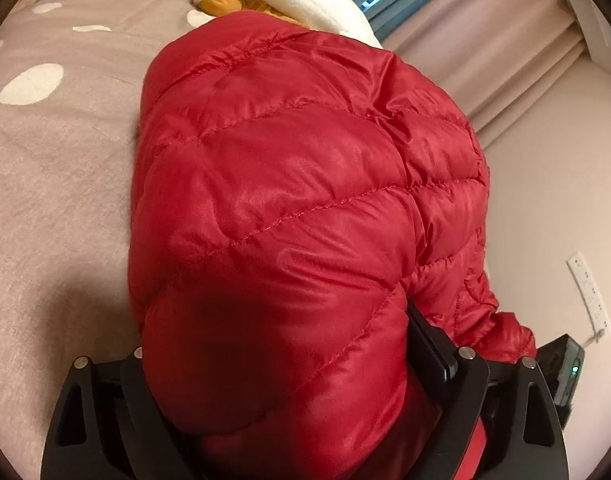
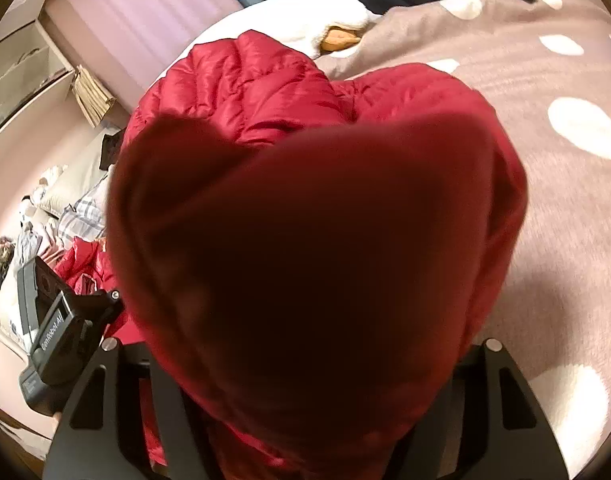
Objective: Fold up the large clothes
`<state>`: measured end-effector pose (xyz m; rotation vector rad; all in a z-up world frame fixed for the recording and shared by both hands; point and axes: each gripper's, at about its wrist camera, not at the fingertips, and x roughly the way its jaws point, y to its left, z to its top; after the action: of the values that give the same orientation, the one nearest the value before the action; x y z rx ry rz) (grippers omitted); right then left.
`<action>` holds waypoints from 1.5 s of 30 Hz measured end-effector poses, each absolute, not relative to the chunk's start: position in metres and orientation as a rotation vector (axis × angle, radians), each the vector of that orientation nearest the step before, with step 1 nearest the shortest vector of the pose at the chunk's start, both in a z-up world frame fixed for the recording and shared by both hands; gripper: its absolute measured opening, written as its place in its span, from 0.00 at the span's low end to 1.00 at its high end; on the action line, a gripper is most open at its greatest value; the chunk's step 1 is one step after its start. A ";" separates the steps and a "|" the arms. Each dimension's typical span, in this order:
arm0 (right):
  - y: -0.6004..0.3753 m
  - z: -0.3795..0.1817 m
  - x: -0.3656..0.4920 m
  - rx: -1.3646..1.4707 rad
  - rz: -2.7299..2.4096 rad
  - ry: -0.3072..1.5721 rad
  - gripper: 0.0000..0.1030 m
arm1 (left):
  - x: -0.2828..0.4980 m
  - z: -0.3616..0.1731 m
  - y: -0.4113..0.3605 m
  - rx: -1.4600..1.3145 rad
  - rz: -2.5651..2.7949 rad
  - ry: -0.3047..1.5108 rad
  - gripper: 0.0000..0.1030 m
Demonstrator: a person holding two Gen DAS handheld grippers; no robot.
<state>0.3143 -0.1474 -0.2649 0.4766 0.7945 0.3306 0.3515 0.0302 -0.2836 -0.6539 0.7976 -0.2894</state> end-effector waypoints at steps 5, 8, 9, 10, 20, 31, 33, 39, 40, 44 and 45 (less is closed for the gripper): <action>-0.147 -0.248 0.310 0.393 0.256 0.833 0.77 | 0.349 -0.256 0.032 -0.639 -0.189 0.883 0.91; -0.161 -0.226 0.301 0.375 0.218 0.827 0.77 | 0.341 -0.233 0.032 -0.606 -0.135 0.906 0.91; -0.167 -0.218 0.296 0.364 0.205 0.824 0.77 | 0.337 -0.223 0.032 -0.592 -0.112 0.912 0.91; -0.172 -0.211 0.293 0.356 0.200 0.820 0.77 | 0.329 -0.212 0.034 -0.567 -0.081 0.895 0.91; -0.203 -0.129 0.218 0.316 0.221 0.623 0.64 | 0.219 -0.096 0.058 -0.349 0.019 0.579 0.80; -0.198 -0.052 0.113 0.231 0.224 0.433 0.83 | 0.143 -0.061 0.048 -0.287 0.059 0.351 0.85; -0.198 -0.046 0.101 0.228 0.240 0.407 0.98 | 0.132 -0.055 0.046 -0.274 0.051 0.323 1.00; -0.195 -0.033 0.073 0.185 0.239 0.351 0.99 | 0.122 -0.049 0.039 -0.260 -0.039 0.324 1.00; -0.195 -0.032 0.071 0.181 0.232 0.351 0.99 | 0.122 -0.049 0.039 -0.264 -0.035 0.322 1.00; -0.194 -0.030 0.068 0.162 0.197 0.366 0.99 | 0.120 -0.047 0.040 -0.282 -0.041 0.312 1.00; -0.194 -0.029 0.066 0.157 0.192 0.366 0.99 | 0.119 -0.047 0.041 -0.286 -0.041 0.311 1.00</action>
<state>0.0660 -0.1942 -0.0289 0.1575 0.3657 0.1921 0.1189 0.0407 -0.0467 -0.2864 0.3111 -0.0409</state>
